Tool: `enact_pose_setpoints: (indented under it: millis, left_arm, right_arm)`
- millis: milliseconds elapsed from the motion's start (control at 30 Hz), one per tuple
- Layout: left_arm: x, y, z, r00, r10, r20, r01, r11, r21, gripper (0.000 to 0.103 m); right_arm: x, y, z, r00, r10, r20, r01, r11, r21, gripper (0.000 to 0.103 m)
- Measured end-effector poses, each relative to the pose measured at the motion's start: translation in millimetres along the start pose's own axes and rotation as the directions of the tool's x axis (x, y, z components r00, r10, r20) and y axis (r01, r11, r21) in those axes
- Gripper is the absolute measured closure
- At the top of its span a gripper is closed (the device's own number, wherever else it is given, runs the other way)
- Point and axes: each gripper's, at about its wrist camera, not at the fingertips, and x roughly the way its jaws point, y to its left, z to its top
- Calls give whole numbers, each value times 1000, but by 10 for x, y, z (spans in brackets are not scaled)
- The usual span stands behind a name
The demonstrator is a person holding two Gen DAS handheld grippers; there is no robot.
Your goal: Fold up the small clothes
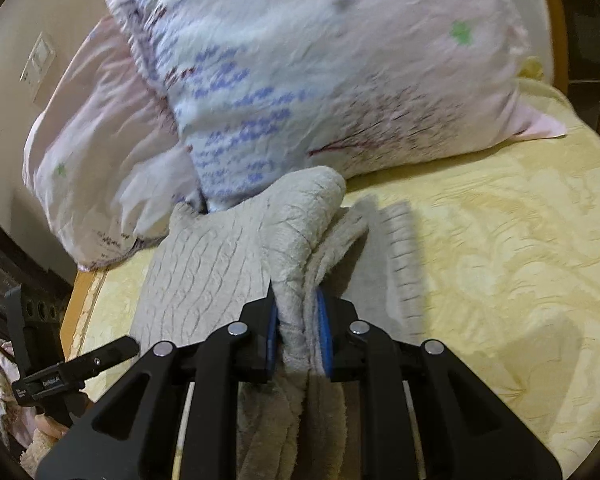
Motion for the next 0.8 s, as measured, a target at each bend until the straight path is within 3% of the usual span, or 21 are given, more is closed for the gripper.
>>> enact_pose_setpoints:
  millis: [67, 133, 367, 400, 433, 600, 667, 733, 767, 800]
  left_arm:
    - [36, -15, -5, 1000, -2, -6, 2, 1000, 1, 22]
    - [75, -12, -15, 1000, -9, -20, 9, 1000, 0, 26]
    - [111, 22, -58, 998, -41, -40, 40, 999, -24, 32]
    - [109, 26, -58, 998, -42, -42, 41, 999, -26, 32]
    - [107, 33, -59, 998, -43, -43, 42, 999, -31, 32]
    - [118, 15, -78, 998, -49, -49, 47, 998, -36, 32]
    - [133, 6, -96, 997, -55, -58, 53, 998, -33, 32]
    - [131, -7, -105, 997, -55, -59, 53, 998, -27, 32]
    - [125, -6, -105, 996, -57, -62, 55, 998, -27, 32]
    - [111, 3, -91, 996, -63, -61, 61, 998, -33, 32]
  right_arm:
    - [78, -179, -13, 999, -31, -39, 33, 998, 48, 87]
    - [193, -339, -57, 996, -10, -91, 19, 994, 105, 86]
    - [81, -379, -43, 997, 35, -66, -26, 991, 135, 74]
    - [84, -388, -42, 997, 37, -65, -28, 990, 136, 75]
    - [83, -383, -41, 998, 36, -58, -29, 991, 127, 85]
    - [-178, -257, -12, 998, -7, 63, 6, 1000, 26, 88]
    - [-73, -339, -3, 999, -42, 8, 41, 998, 53, 88]
    - [87, -461, -33, 996, -29, -81, 37, 995, 94, 82]
    - [74, -518, -32, 997, -4, -82, 15, 992, 126, 79]
    - [25, -569, -9, 997, 16, -74, -4, 987, 159, 67]
